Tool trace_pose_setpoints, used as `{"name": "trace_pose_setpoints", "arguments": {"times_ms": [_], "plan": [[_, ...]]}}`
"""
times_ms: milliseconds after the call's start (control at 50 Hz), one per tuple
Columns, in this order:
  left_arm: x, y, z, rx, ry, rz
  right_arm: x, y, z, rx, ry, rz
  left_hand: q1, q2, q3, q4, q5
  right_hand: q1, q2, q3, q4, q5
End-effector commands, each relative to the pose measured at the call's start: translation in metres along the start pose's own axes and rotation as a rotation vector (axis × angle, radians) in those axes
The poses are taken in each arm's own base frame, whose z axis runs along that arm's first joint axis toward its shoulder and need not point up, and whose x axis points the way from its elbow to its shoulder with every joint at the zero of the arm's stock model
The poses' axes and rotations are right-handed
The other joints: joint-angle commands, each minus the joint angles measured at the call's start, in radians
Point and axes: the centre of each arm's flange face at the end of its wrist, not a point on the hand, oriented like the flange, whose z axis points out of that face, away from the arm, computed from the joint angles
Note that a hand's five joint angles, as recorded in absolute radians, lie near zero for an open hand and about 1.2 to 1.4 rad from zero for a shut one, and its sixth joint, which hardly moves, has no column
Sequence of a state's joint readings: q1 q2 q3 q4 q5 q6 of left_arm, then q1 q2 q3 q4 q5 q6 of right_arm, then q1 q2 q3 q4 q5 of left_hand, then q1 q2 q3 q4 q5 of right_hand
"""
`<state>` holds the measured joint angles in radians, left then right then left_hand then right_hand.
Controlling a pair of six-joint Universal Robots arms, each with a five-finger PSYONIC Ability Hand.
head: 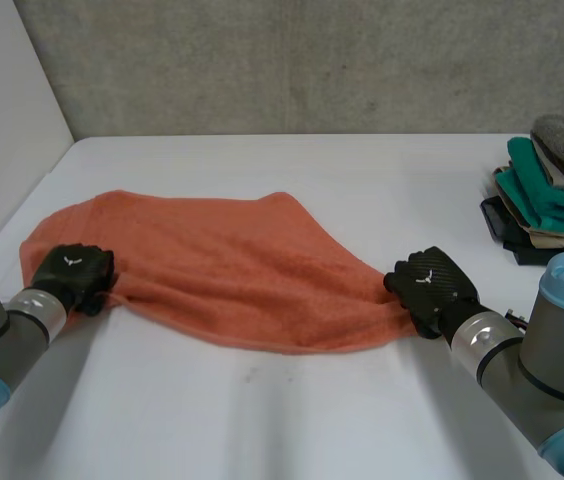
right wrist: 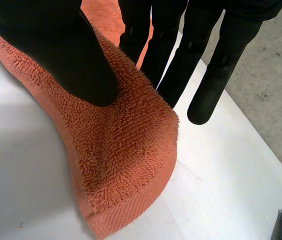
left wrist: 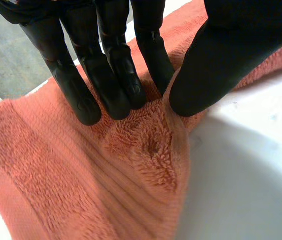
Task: Fold the laundry.
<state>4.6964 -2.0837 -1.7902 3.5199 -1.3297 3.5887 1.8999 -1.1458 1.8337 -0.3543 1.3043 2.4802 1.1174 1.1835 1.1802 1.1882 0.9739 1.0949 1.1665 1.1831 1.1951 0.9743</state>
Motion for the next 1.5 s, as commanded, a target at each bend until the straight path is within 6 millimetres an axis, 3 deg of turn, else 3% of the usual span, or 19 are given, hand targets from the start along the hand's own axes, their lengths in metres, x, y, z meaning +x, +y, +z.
{"name": "trace_pose_setpoints", "arguments": {"times_ms": [20,220,280,380,460,500,580,680,720,780,800,860,880,980,1060,1200,1280,1380,1500], "plan": [[-0.007,-0.013,-0.001,0.027,-0.033,0.009,0.003,-0.004,-0.004,-0.018,0.000,0.002,0.279,0.213,0.216,0.208,0.248,0.301,0.230,0.213,0.201,0.247],[-0.023,-0.115,-0.085,0.233,-0.091,0.036,0.068,-0.078,-0.063,-0.081,0.087,-0.037,0.279,0.213,0.216,0.208,0.248,0.301,0.230,0.213,0.201,0.247],[-0.023,-0.132,-0.107,0.273,-0.095,0.035,0.090,-0.094,-0.085,-0.104,0.124,-0.075,0.279,0.213,0.216,0.208,0.248,0.301,0.230,0.213,0.201,0.247],[-0.018,-0.140,-0.128,0.279,-0.071,0.038,0.095,-0.099,-0.100,-0.165,0.103,-0.166,0.279,0.213,0.216,0.208,0.248,0.301,0.230,0.213,0.201,0.247],[-0.008,-0.120,-0.110,0.193,-0.016,0.027,0.093,-0.087,-0.092,-0.229,0.070,-0.208,0.279,0.213,0.216,0.208,0.248,0.301,0.230,0.213,0.201,0.247],[-0.002,-0.105,-0.097,0.132,0.016,0.021,0.089,-0.067,-0.077,-0.314,0.030,-0.212,0.279,0.213,0.216,0.208,0.248,0.301,0.230,0.213,0.201,0.247],[0.024,-0.077,-0.052,0.019,0.118,0.077,0.087,-0.039,-0.046,-0.437,0.002,-0.230,0.279,0.213,0.216,0.208,0.248,0.301,0.230,0.213,0.201,0.247],[0.021,-0.081,0.004,0.027,0.051,0.194,0.100,-0.026,-0.002,-0.470,0.065,-0.248,0.279,0.213,0.216,0.208,0.248,0.301,0.230,0.213,0.201,0.247],[0.016,-0.100,0.019,0.088,-0.007,0.223,0.107,-0.039,0.018,-0.389,0.134,-0.272,0.279,0.213,0.216,0.208,0.248,0.301,0.230,0.213,0.201,0.247],[0.002,-0.157,0.037,0.296,-0.123,0.247,0.125,-0.061,0.037,-0.261,0.259,-0.290,0.279,0.213,0.216,0.208,0.248,0.301,0.230,0.213,0.201,0.247],[-0.010,-0.190,0.040,0.431,-0.191,0.252,0.141,-0.080,0.047,-0.156,0.362,-0.287,0.279,0.213,0.216,0.208,0.248,0.301,0.230,0.213,0.201,0.247],[-0.028,-0.238,0.036,0.648,-0.307,0.253,0.175,-0.123,0.056,0.118,0.595,-0.263,0.279,0.213,0.216,0.208,0.248,0.301,0.230,0.213,0.201,0.247],[-0.035,-0.260,0.032,0.759,-0.366,0.247,0.181,-0.131,0.056,0.174,0.640,-0.261,0.279,0.213,0.216,0.208,0.248,0.301,0.230,0.213,0.201,0.247],[-0.045,-0.299,0.011,0.986,-0.466,0.227,0.205,-0.175,0.037,0.447,0.838,-0.256,0.279,0.213,0.216,0.208,0.248,0.301,0.230,0.213,0.201,0.247],[-0.040,-0.287,0.003,0.935,-0.425,0.216,0.198,-0.175,0.034,0.431,0.791,-0.259,0.279,0.213,0.216,0.208,0.248,0.301,0.230,0.213,0.201,0.247],[-0.019,-0.223,0.001,0.721,-0.306,0.185,0.172,-0.141,0.030,0.175,0.557,-0.214,0.279,0.213,0.216,0.208,0.248,0.301,0.230,0.213,0.201,0.247],[-0.001,-0.179,-0.004,0.596,-0.229,0.180,0.148,-0.111,0.023,-0.027,0.384,-0.173,0.279,0.213,0.216,0.208,0.248,0.301,0.230,0.213,0.201,0.247],[0.034,-0.119,-0.011,0.444,-0.085,0.186,0.105,-0.054,0.031,-0.276,0.151,-0.106,0.279,0.213,0.216,0.208,0.248,0.301,0.230,0.213,0.201,0.247],[0.059,-0.086,-0.012,0.358,0.001,0.189,0.077,-0.010,0.052,-0.361,0.067,0.037,0.279,0.213,0.216,0.208,0.248,0.301,0.230,0.213,0.201,0.247]]}}
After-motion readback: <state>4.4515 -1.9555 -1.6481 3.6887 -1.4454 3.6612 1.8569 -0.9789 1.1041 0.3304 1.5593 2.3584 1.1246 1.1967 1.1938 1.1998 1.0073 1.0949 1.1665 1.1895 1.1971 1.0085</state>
